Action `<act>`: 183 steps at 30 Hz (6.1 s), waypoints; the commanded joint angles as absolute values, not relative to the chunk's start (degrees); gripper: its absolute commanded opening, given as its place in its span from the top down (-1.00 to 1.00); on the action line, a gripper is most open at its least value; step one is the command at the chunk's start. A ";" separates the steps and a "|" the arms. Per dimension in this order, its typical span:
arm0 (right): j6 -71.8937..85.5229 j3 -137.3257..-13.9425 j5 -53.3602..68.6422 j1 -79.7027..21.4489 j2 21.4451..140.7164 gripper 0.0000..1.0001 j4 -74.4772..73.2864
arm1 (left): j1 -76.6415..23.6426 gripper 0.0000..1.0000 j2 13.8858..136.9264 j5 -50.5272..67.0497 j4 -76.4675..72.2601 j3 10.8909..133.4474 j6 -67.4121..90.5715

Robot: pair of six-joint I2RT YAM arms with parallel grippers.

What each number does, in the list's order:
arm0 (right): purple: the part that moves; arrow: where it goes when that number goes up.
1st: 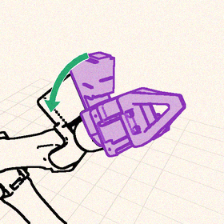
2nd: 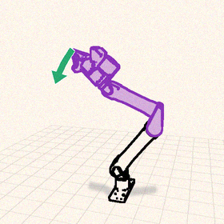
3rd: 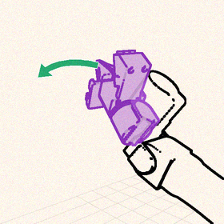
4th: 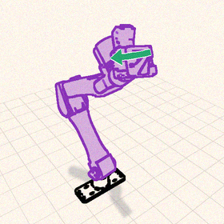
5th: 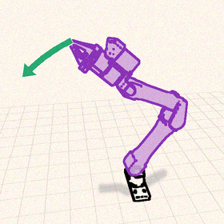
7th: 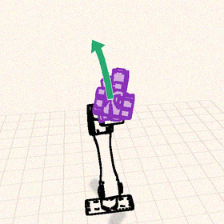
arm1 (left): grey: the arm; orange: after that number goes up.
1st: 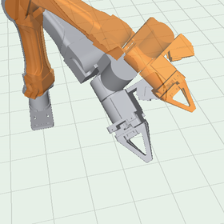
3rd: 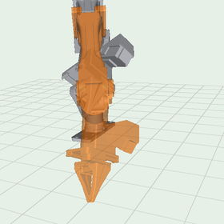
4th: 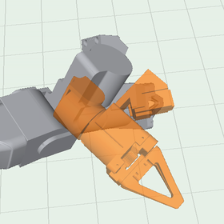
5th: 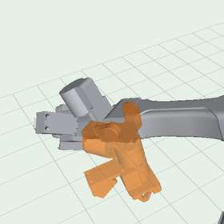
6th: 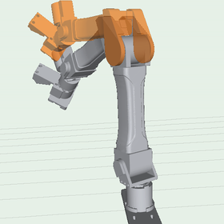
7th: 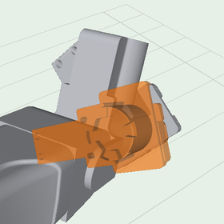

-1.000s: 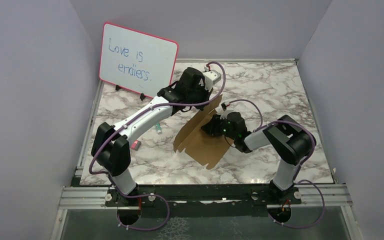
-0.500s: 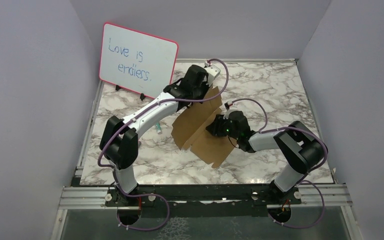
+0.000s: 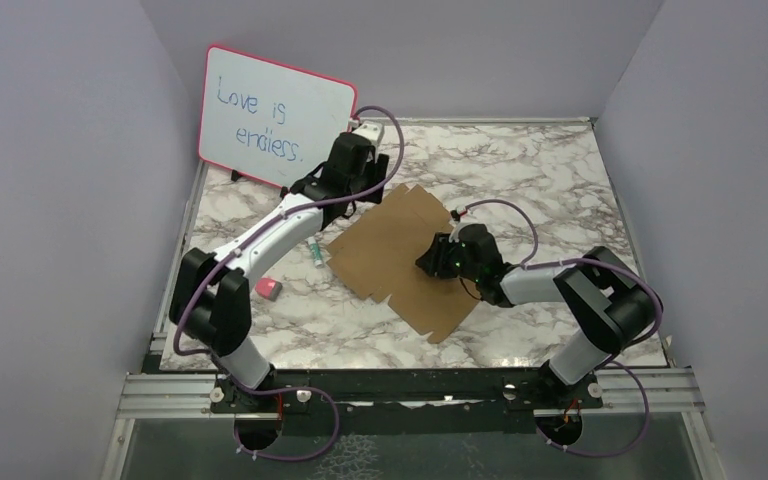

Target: Fold the paper box

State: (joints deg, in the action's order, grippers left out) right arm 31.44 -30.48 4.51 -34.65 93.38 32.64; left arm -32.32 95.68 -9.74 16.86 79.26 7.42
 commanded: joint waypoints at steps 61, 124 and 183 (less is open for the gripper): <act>23.38 -54.08 24.80 -34.51 101.01 0.05 18.68 | -25.49 1.00 79.54 6.67 3.13 39.14 36.16; -34.10 -100.53 41.32 -22.12 116.34 -0.26 -39.61 | -25.47 1.00 76.16 13.28 12.93 52.83 11.16; -51.20 -86.22 34.18 -24.92 103.33 0.98 -35.68 | -20.15 -0.47 87.58 2.38 -15.50 48.36 30.37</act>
